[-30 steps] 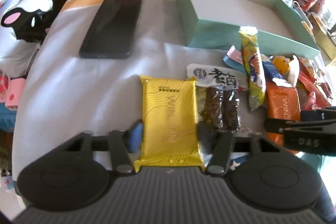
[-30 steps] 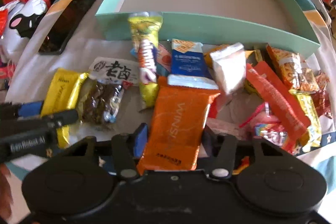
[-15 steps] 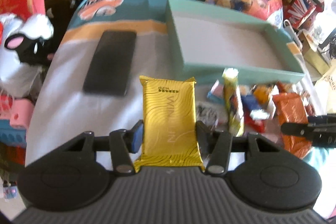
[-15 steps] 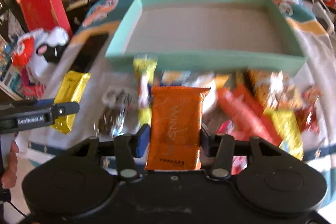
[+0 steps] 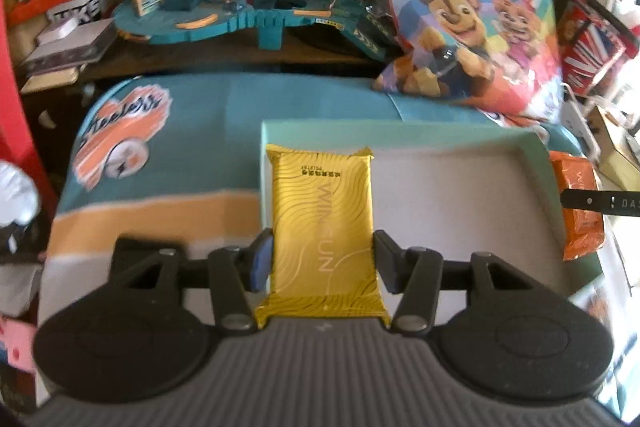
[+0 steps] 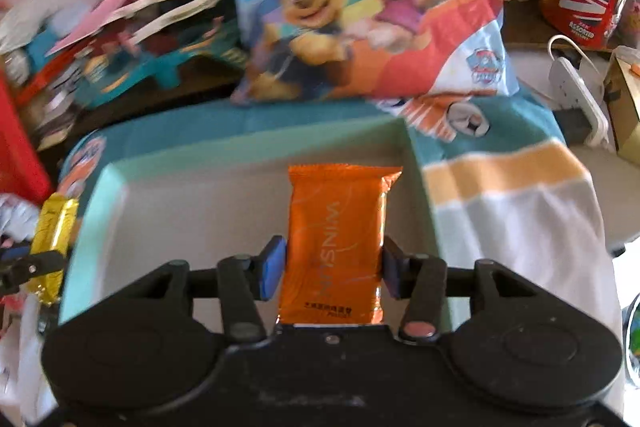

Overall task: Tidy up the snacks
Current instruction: 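Place yellow bar in the green box with left tool while right places orange pack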

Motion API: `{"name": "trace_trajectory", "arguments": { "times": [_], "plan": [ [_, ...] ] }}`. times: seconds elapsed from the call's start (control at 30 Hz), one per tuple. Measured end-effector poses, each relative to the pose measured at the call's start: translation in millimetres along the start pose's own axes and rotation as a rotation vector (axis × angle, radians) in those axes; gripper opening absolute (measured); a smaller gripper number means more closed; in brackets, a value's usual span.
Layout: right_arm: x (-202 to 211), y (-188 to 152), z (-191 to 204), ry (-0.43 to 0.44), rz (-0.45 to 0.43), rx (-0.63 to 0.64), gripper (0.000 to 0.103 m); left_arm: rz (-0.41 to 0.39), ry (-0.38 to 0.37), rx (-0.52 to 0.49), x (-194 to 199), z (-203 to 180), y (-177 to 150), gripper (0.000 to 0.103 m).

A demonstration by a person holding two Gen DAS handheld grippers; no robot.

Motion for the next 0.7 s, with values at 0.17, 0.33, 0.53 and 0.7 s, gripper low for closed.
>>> {"name": "trace_trajectory", "arguments": {
  "times": [0.17, 0.33, 0.53, 0.7],
  "plan": [
    [-53.2, 23.4, -24.0, 0.006, 0.034, 0.026, 0.049, 0.042, 0.029, -0.006, -54.2, -10.6, 20.4, 0.051],
    [-88.7, 25.8, -34.0, 0.017, 0.061, 0.029, 0.051, 0.056, 0.065, -0.036, -84.3, -12.0, 21.4, 0.052],
    [-91.0, 32.4, -18.4, 0.117, 0.020, -0.004, 0.100, 0.012, 0.091, -0.070, -83.4, -23.6, 18.9, 0.087],
    [-68.2, 27.1, -11.2, 0.103, -0.016, -0.023, 0.103, -0.010, 0.087, -0.066, -57.0, -26.4, 12.4, 0.101]
  ]
}}
Point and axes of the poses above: each gripper's, at about its wrist camera, not at the fingertips, and x roughly against the way its jaws point, z to its left, y to its top, the point moved 10 cm from there along -x, roughly the way its jaws point, and after that the axes turned 9 degrees about y, right-handed, at the moved point
